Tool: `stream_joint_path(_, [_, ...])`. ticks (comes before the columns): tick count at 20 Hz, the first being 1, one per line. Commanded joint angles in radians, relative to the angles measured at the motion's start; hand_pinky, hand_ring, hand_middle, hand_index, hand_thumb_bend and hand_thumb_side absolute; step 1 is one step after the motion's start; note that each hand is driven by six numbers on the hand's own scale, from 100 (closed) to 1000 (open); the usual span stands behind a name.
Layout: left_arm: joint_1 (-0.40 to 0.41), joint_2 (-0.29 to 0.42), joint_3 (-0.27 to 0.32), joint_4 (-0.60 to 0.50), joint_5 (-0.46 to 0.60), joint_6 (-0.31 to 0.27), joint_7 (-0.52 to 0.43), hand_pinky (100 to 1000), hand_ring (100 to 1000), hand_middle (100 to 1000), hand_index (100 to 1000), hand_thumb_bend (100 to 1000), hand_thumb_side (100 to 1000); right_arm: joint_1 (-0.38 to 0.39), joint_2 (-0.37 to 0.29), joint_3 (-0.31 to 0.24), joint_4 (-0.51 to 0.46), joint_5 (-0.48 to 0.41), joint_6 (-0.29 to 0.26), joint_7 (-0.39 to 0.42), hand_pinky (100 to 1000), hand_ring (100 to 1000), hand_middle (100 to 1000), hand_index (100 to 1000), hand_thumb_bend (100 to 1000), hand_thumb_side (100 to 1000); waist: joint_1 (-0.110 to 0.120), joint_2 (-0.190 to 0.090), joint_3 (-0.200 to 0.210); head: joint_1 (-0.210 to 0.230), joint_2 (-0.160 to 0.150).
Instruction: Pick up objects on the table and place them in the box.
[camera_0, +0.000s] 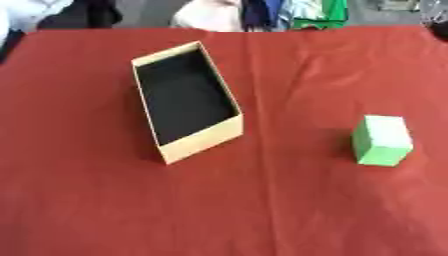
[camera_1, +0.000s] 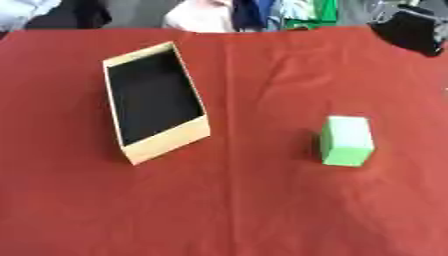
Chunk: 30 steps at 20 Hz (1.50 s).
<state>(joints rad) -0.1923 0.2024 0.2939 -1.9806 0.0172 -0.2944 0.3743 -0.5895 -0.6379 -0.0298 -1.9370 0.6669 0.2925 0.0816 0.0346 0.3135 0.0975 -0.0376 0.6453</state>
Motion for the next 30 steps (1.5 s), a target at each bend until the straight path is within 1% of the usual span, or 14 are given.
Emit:
stream_joint_path(1, [-0.003, 0.012, 0.004, -0.019, 0.001, 0.001, -0.002, 564, 620, 592, 717, 100, 367, -0.018, -0.027, -0.005, 0.0, 0.006, -0.001, 0.004, 708, 605, 613, 828, 100, 235, -0.015, -0.023, -0.001, -0.005, 0.003])
stream_joint_path(3, [-0.002, 0.014, 0.005, -0.019, 0.0, 0.001, -0.002, 564, 620, 592, 717, 100, 366, -0.025, -0.037, 0.002, 0.006, 0.009, -0.002, 0.01, 714, 612, 619, 829, 100, 221, -0.016, -0.023, 0.0, -0.01, 0.003])
stream_joint_path(6, [0.002, 0.018, 0.005, -0.019, -0.002, 0.0, -0.001, 564, 620, 592, 717, 100, 365, -0.055, -0.072, 0.027, 0.03, 0.026, -0.006, 0.043, 743, 644, 649, 838, 100, 166, -0.017, -0.026, -0.002, -0.016, 0.003])
stream_joint_path(11, [0.009, 0.026, 0.004, -0.019, -0.005, 0.002, -0.002, 564, 621, 592, 717, 100, 364, -0.152, -0.187, 0.116, 0.113, 0.094, -0.02, 0.172, 802, 716, 723, 854, 100, 133, -0.023, -0.034, -0.01, -0.015, 0.006])
stream_joint_path(14, [0.011, 0.03, 0.003, -0.019, -0.007, 0.003, -0.003, 564, 621, 592, 717, 100, 365, -0.208, -0.241, 0.166, 0.171, 0.12, -0.026, 0.28, 818, 742, 765, 876, 100, 161, -0.027, -0.038, -0.015, -0.009, 0.009])
stream_joint_path(15, [0.012, 0.032, 0.003, -0.019, -0.007, 0.003, -0.004, 564, 620, 592, 717, 100, 365, -0.224, -0.257, 0.182, 0.19, 0.124, -0.028, 0.319, 826, 759, 807, 907, 100, 183, -0.028, -0.038, -0.017, -0.007, 0.009])
stream_joint_path(16, [0.012, 0.033, 0.002, -0.019, -0.008, 0.003, -0.004, 564, 620, 592, 717, 100, 365, -0.241, -0.269, 0.198, 0.208, 0.125, -0.031, 0.361, 826, 762, 816, 913, 100, 188, -0.029, -0.039, -0.018, -0.004, 0.008])
stream_joint_path(18, [0.013, 0.034, 0.002, -0.019, -0.008, 0.004, -0.004, 564, 620, 592, 717, 100, 364, -0.269, -0.286, 0.221, 0.234, 0.123, -0.04, 0.437, 827, 768, 830, 922, 100, 199, -0.029, -0.04, -0.019, 0.001, 0.007])
stream_joint_path(20, [0.014, 0.036, 0.002, -0.019, -0.009, 0.003, -0.005, 564, 620, 592, 717, 100, 364, -0.29, -0.296, 0.238, 0.253, 0.113, -0.048, 0.507, 823, 784, 854, 946, 100, 241, -0.03, -0.041, -0.019, 0.003, 0.006])
stream_joint_path(22, [0.015, 0.037, 0.001, -0.019, -0.008, 0.003, -0.004, 564, 620, 592, 717, 100, 363, -0.31, -0.301, 0.25, 0.271, 0.094, -0.052, 0.574, 819, 788, 864, 953, 100, 251, -0.03, -0.042, -0.019, 0.005, 0.004])
stream_joint_path(26, [0.016, 0.038, 0.002, -0.019, -0.009, 0.004, -0.004, 564, 620, 592, 716, 100, 364, -0.323, -0.308, 0.263, 0.297, 0.052, -0.06, 0.68, 809, 799, 886, 979, 100, 311, -0.032, -0.042, -0.021, 0.007, 0.001])
stream_joint_path(28, [0.016, 0.039, 0.002, -0.019, -0.009, 0.004, -0.004, 564, 620, 592, 716, 100, 364, -0.319, -0.312, 0.259, 0.302, 0.02, -0.064, 0.721, 806, 804, 894, 992, 100, 354, -0.032, -0.042, -0.022, 0.008, -0.001])
stream_joint_path(29, [0.016, 0.039, 0.002, -0.019, -0.009, 0.004, -0.004, 564, 620, 592, 716, 100, 364, -0.315, -0.315, 0.257, 0.304, 0.004, -0.066, 0.741, 807, 814, 907, 1000, 100, 410, -0.032, -0.042, -0.022, 0.009, -0.001])
stream_joint_path(30, [0.016, 0.039, 0.002, -0.019, -0.009, 0.004, -0.004, 564, 620, 592, 716, 100, 365, -0.308, -0.319, 0.254, 0.304, -0.012, -0.069, 0.761, 807, 816, 911, 1000, 100, 428, -0.033, -0.042, -0.023, 0.009, -0.002])
